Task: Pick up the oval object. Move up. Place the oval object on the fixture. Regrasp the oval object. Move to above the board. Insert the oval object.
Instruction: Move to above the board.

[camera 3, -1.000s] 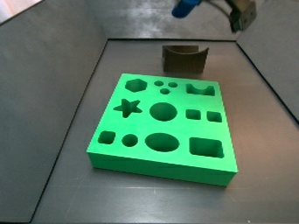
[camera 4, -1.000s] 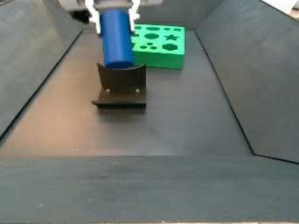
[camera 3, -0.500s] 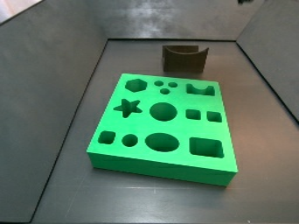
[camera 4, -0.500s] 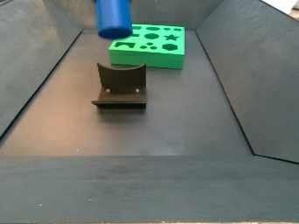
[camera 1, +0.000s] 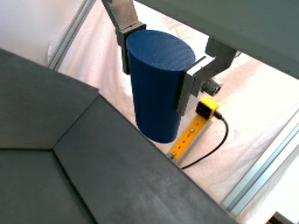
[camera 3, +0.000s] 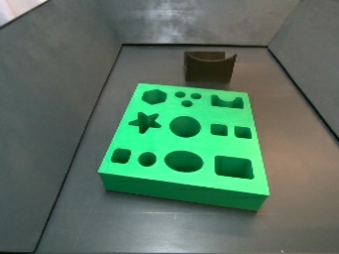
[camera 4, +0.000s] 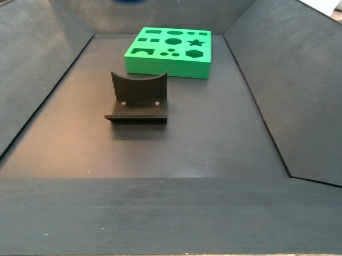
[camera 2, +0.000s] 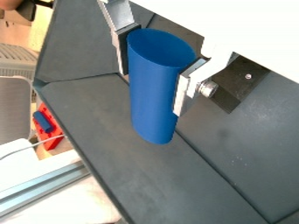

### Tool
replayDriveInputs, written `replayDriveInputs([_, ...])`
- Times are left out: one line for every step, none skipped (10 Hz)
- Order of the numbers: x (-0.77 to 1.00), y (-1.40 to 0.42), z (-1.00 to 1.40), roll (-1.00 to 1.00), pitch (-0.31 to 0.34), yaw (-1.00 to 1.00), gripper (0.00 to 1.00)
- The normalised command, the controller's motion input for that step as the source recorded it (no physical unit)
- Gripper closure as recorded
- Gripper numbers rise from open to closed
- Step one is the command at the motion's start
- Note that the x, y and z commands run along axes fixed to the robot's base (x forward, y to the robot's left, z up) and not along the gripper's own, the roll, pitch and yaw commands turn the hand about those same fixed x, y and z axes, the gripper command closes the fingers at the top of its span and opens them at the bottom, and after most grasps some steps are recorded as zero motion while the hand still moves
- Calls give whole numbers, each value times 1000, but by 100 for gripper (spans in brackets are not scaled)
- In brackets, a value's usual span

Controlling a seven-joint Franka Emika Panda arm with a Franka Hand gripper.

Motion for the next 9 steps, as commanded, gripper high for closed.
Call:
replayDriveInputs([-78, 33, 919, -64, 55, 12, 100])
replayDriveInputs([-57, 19, 744, -63, 61, 18, 100])
replayDriveInputs([-34, 10, 569, -69, 70, 24, 100])
replayDriveInputs([-9, 3, 343, -68, 84, 33, 100])
replayDriveInputs([4, 0, 177, -70, 101, 42, 100])
replayDriveInputs([-381, -1000, -88, -1000, -40, -108, 100])
replayDriveInputs([-379, -1000, -91, -1000, -51, -106, 100])
replayDriveInputs([-405, -1000, -93, -1000, -61, -109, 100])
replayDriveInputs([-412, -1000, -99, -1000, -66, -114, 100])
